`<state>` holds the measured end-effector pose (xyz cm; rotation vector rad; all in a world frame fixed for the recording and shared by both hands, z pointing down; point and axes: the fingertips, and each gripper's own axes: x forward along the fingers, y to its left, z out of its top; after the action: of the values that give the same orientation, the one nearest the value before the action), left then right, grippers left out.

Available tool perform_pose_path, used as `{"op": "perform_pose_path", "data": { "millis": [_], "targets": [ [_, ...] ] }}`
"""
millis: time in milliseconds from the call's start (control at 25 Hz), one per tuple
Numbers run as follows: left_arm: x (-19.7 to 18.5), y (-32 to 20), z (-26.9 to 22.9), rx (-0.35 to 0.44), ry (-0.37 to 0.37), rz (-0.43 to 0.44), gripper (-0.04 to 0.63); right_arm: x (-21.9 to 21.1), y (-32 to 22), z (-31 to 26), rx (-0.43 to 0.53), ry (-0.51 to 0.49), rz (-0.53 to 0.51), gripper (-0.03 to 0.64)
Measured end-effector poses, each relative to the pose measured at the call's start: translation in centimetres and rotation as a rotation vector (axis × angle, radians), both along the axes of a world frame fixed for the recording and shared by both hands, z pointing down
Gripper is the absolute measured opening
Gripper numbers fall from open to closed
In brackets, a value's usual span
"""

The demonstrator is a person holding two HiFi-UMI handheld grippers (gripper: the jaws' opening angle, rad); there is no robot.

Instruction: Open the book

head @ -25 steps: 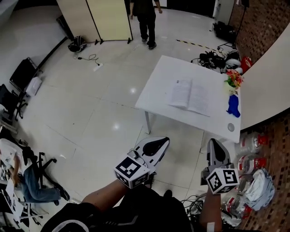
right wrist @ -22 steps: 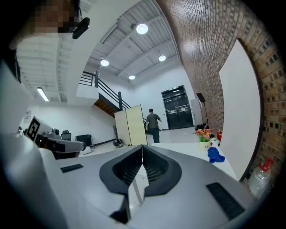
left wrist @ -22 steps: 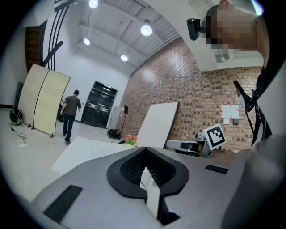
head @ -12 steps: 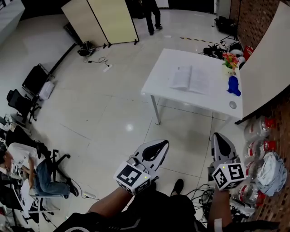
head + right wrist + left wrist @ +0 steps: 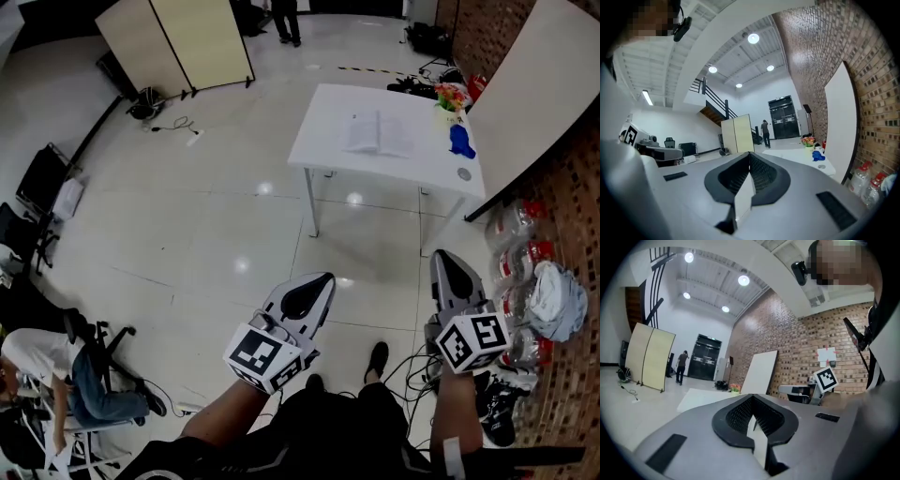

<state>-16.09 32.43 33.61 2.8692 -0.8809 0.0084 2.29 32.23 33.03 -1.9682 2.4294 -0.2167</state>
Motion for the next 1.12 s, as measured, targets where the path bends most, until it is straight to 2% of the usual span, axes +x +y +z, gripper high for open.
{"op": "perform_pose_path", "data": {
  "millis": [160, 320, 480, 560, 680, 880, 1120],
  "targets": [
    [-1.3, 1.9, -1.0, 0.013, -0.002, 0.016, -0.005, -2.3, 3.2, 0.1, -0.016, 0.016, -0.019, 0.0],
    [-1.7, 3.5, -1.6, 0.015, 0.012, -0.017, -0.005, -2.5, 5.5, 0.2, -0.03, 0.022, -0.029, 0.0],
    [-0.5, 5.6, -2.4, 0.029, 0.011, 0.001, -0.005, -1.9, 7.5, -0.2, -0.041, 0.069, -0.031, 0.0],
    [0.6, 6.2, -2.7, 0.059, -0.013, 0.025, -0.005, -1.3, 8.1, -0.7, -0.024, 0.069, -0.029, 0.0],
    [1.6, 6.9, -3.3, 0.074, -0.009, 0.044, -0.005, -0.9, 9.0, -1.1, -0.012, 0.065, -0.031, 0.0],
    [1.0, 7.1, -3.1, 0.04, 0.007, 0.026, -0.005, -0.7, 9.7, -1.3, 0.0, 0.059, -0.014, 0.0],
    [0.9, 7.4, -3.5, 0.038, 0.011, 0.03, -0.005, -0.7, 10.3, -1.4, -0.009, 0.058, -0.002, 0.0]
  ]
}}
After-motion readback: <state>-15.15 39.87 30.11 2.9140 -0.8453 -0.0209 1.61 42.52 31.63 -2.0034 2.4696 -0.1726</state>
